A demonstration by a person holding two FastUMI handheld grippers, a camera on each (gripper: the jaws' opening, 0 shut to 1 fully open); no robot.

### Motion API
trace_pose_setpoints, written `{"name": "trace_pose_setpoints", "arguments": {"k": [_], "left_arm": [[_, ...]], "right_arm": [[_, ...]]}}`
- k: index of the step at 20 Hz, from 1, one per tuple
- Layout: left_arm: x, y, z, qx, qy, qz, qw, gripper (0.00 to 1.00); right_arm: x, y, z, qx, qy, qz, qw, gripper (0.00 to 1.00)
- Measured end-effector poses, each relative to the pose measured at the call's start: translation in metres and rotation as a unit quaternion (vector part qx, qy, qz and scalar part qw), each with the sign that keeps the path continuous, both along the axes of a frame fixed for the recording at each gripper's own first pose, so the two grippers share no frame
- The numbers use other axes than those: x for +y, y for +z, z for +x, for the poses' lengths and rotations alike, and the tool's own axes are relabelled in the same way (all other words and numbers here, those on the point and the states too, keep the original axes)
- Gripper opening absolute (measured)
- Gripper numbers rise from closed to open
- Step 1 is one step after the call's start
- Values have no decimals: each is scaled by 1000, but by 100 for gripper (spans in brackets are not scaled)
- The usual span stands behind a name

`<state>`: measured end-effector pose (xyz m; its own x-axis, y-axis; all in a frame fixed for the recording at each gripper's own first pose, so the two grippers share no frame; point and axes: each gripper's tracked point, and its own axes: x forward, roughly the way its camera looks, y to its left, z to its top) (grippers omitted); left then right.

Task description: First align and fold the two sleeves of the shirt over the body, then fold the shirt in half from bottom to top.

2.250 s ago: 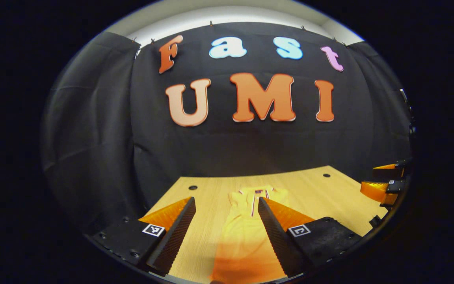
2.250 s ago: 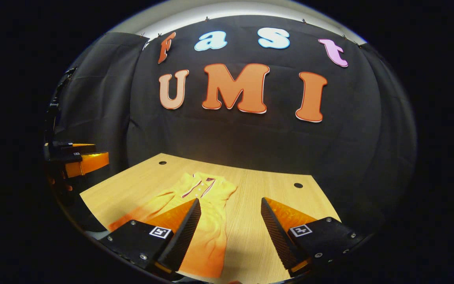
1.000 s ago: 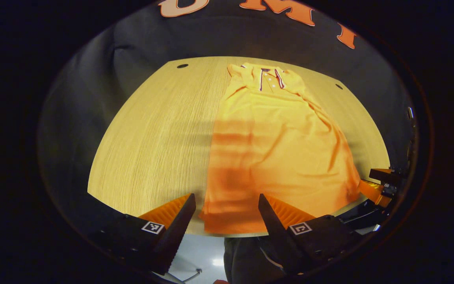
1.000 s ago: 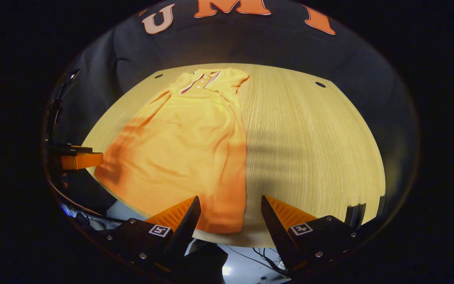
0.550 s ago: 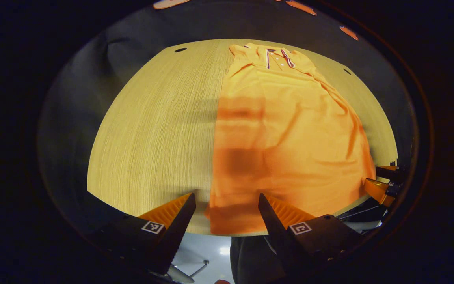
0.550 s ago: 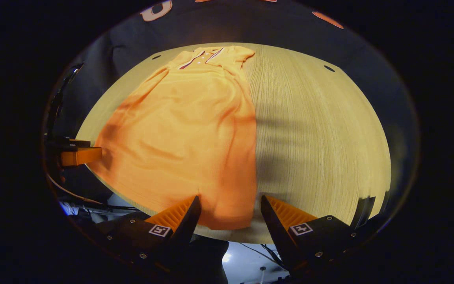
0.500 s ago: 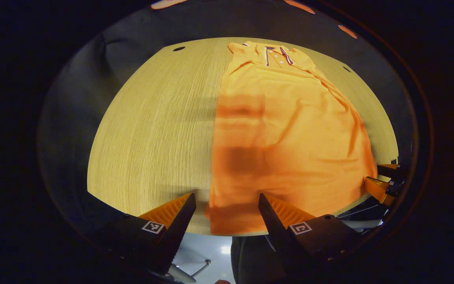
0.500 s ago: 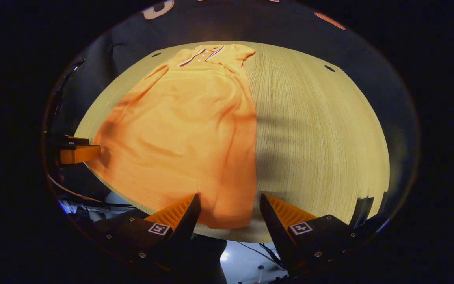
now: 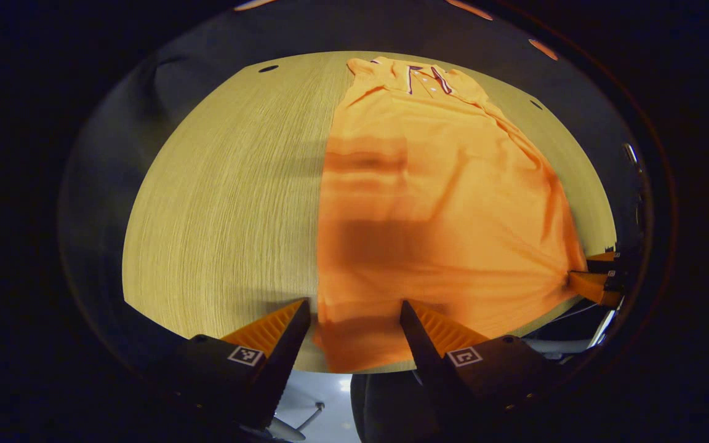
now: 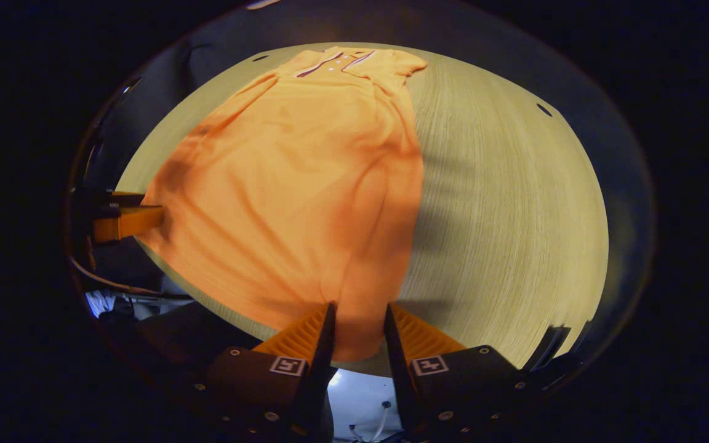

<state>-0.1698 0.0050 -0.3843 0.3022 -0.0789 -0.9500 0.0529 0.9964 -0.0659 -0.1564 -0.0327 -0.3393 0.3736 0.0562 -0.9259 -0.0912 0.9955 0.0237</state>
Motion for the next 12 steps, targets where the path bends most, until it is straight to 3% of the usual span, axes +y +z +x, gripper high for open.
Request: {"name": "trace_pose_setpoints", "arguments": {"k": [1, 2, 3, 4, 6, 7, 8, 12], "left_arm": [[-2, 3, 2, -4, -2, -4, 1000, 92], [-4, 1, 3, -4, -3, -12, 1000, 68], [-7, 3, 3, -4, 5, -19, 1000, 43], [-8, 3, 3, 4, 4, -22, 1000, 11], [-12, 4, 3, 6, 4, -36, 999, 11], [-16, 6, 2, 8, 14, -55, 998, 6], [-19, 7, -2, 20, 15, -68, 997, 1], [-12, 27, 10, 1, 11, -64, 998, 1]], "right_arm": [[3, 1, 2, 4, -27, 27, 999, 32], [15, 1, 3, 3, -22, 68, 997, 21], [22, 3, -2, 12, -37, 104, 994, 20], [27, 2, 4, 8, -58, 145, 988, 4], [36, 1, 2, 19, -84, 196, 977, 5], [36, -3, 4, 22, -87, 197, 976, 4], [36, 8, 0, 14, -86, 207, 975, 4], [51, 25, 24, -21, -69, 231, 970, 1]]}}
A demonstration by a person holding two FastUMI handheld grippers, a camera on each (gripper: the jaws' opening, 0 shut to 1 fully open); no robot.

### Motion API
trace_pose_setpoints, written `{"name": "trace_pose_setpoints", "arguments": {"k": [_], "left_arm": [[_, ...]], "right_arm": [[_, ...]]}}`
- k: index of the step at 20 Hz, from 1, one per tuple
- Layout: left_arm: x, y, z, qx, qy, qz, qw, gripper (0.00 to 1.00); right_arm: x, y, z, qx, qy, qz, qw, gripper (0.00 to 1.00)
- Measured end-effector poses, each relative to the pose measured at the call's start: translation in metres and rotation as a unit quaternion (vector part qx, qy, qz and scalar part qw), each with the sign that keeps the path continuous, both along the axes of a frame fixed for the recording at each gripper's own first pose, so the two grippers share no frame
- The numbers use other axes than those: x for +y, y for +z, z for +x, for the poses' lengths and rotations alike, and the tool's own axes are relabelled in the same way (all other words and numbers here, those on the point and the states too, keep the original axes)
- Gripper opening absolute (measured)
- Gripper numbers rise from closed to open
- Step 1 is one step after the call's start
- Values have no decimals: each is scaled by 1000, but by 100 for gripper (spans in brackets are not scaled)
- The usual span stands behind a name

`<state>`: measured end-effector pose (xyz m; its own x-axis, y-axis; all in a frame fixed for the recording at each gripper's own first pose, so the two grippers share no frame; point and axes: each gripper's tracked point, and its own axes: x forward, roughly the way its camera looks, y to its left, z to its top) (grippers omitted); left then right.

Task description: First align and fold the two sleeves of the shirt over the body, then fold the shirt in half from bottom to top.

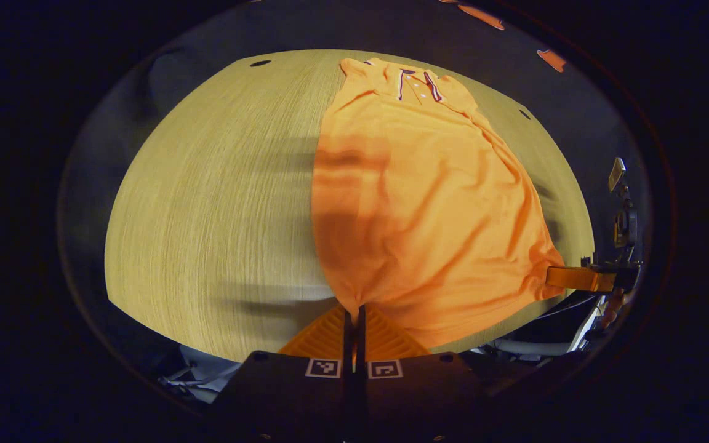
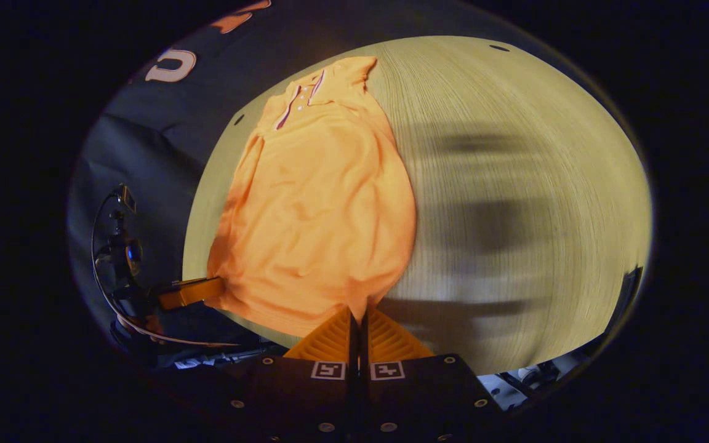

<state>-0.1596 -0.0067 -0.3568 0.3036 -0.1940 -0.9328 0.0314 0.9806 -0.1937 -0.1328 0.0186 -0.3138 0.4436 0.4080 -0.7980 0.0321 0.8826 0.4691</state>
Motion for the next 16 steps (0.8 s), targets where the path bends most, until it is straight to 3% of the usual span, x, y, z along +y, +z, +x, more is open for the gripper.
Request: {"name": "trace_pose_setpoints", "arguments": {"k": [7, 16], "left_arm": [[0, 52, 64, -63, 0, -17, 998, 1], [-3, 94, 152, -113, -13, -40, 993, 1]], "right_arm": [[-6, 37, 32, -43, -1, 9, 999, 1], [-21, 100, 115, -104, -28, 7, 994, 1]]}}
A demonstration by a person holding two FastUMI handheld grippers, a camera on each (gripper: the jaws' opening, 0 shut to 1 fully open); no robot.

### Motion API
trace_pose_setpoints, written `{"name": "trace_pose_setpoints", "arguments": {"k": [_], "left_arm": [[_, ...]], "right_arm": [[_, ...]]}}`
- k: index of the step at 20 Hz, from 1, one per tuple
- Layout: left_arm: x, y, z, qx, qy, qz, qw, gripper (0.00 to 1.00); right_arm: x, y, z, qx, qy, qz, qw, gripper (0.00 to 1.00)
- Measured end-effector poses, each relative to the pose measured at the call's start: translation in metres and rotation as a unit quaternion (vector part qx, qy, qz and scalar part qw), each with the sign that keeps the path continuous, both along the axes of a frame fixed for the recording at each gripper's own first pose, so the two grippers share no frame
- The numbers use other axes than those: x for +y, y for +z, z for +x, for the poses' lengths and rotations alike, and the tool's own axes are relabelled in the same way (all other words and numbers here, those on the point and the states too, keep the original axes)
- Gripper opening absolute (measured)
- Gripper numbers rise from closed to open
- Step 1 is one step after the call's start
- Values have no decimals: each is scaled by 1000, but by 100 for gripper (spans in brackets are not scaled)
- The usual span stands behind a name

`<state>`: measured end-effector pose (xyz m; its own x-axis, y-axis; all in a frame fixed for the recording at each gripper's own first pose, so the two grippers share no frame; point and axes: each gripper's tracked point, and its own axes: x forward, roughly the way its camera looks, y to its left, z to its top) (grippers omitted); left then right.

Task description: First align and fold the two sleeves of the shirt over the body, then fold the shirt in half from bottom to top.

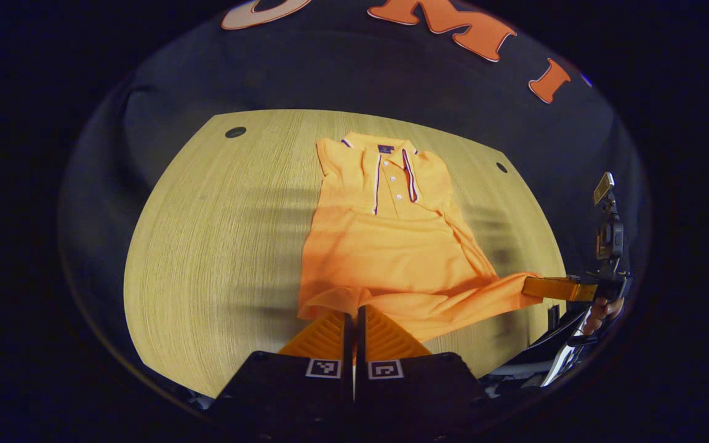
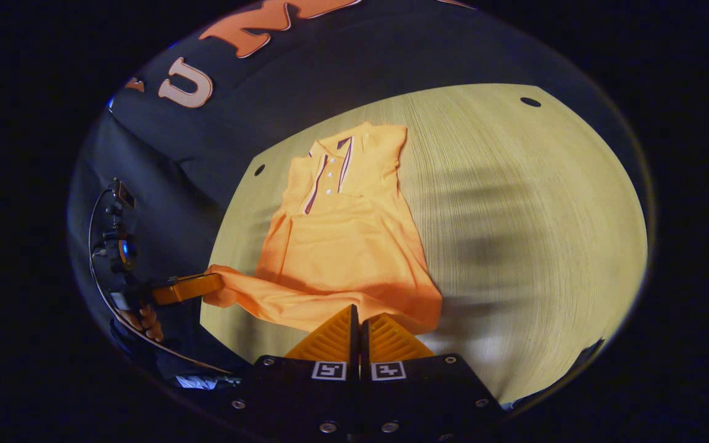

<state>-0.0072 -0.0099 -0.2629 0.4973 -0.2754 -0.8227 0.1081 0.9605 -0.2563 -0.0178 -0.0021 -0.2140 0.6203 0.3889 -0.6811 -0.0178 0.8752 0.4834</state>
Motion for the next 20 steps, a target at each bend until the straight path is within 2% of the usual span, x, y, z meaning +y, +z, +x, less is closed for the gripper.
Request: {"name": "trace_pose_setpoints", "arguments": {"k": [8, 12, 20], "left_arm": [[3, 29, 77, -38, -22, -4, 999, 1], [7, 36, 123, -48, -25, -13, 998, 1], [14, 13, 223, -40, -41, -49, 997, 1]], "right_arm": [[-12, 38, 52, -22, -5, -35, 999, 1], [-12, 50, 101, -30, -7, -61, 998, 1], [-29, 45, 183, -9, -48, -73, 996, 1]]}}
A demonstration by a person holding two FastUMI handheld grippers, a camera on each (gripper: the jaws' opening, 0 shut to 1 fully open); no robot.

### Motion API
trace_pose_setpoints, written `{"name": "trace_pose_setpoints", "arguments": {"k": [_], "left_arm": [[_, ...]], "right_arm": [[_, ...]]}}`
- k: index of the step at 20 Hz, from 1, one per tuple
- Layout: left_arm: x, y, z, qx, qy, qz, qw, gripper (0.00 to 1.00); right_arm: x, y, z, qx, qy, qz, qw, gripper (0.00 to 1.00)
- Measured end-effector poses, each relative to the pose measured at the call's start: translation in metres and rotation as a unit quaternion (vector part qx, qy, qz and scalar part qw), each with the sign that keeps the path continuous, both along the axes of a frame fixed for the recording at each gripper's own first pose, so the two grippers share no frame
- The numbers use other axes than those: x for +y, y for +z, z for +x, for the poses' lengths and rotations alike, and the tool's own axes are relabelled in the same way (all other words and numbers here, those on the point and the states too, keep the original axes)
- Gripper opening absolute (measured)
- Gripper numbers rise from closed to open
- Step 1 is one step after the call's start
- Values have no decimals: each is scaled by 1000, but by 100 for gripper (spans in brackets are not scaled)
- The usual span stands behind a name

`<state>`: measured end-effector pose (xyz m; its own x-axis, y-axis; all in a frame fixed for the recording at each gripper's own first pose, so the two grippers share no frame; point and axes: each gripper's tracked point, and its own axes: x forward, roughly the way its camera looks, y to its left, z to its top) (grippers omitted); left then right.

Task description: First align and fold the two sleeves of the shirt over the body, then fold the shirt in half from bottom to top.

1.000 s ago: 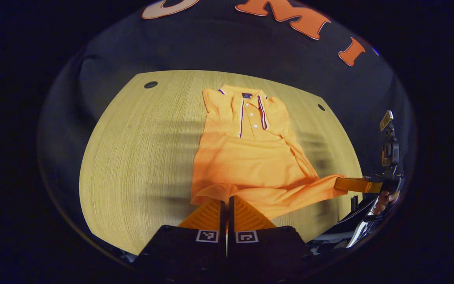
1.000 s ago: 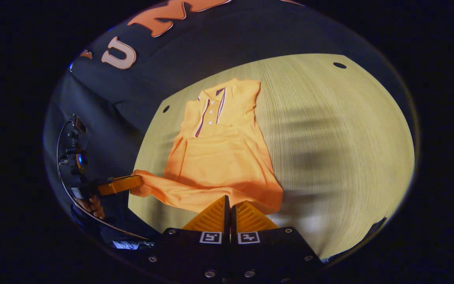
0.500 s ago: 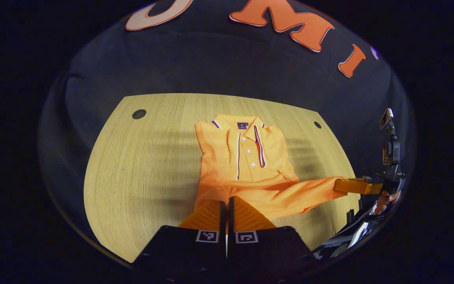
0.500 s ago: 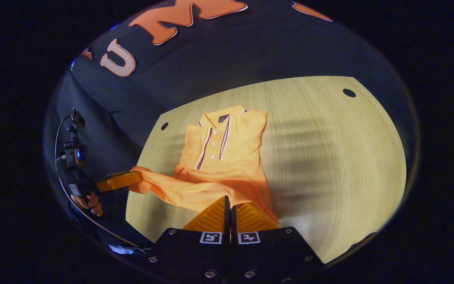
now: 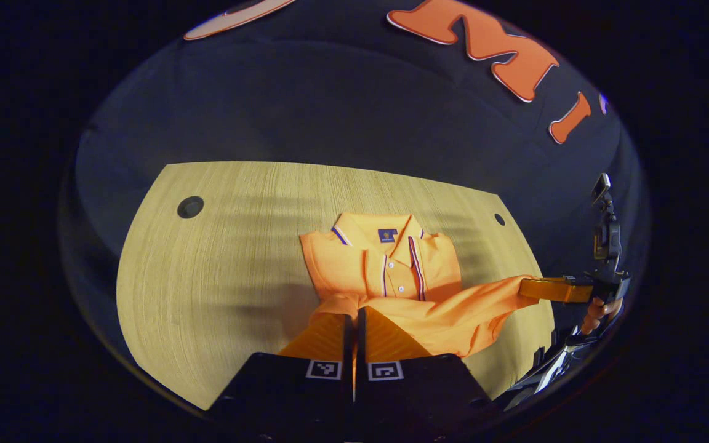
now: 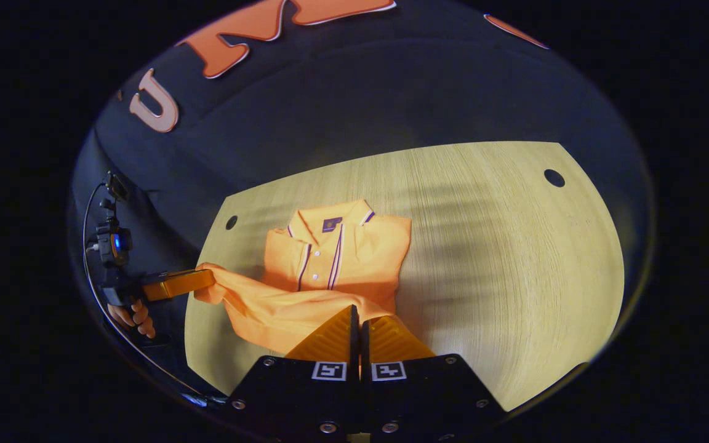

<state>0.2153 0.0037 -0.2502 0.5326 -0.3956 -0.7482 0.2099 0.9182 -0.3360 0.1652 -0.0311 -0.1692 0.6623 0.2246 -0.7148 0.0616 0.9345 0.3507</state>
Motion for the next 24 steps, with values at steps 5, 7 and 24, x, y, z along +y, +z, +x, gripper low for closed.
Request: {"name": "trace_pose_setpoints", "arguments": {"k": [5, 7, 24], "left_arm": [[5, -23, 59, 10, -4, 4, 1000, 1], [3, -25, 76, 7, -3, 1, 1000, 1], [36, 2, 128, -105, 63, 85, 989, 96]], "right_arm": [[-13, -9, 54, 10, -29, -4, 1000, 1], [-18, -13, 72, 11, -40, -13, 999, 1], [-36, 42, 149, -99, -97, -66, 988, 75]]}}
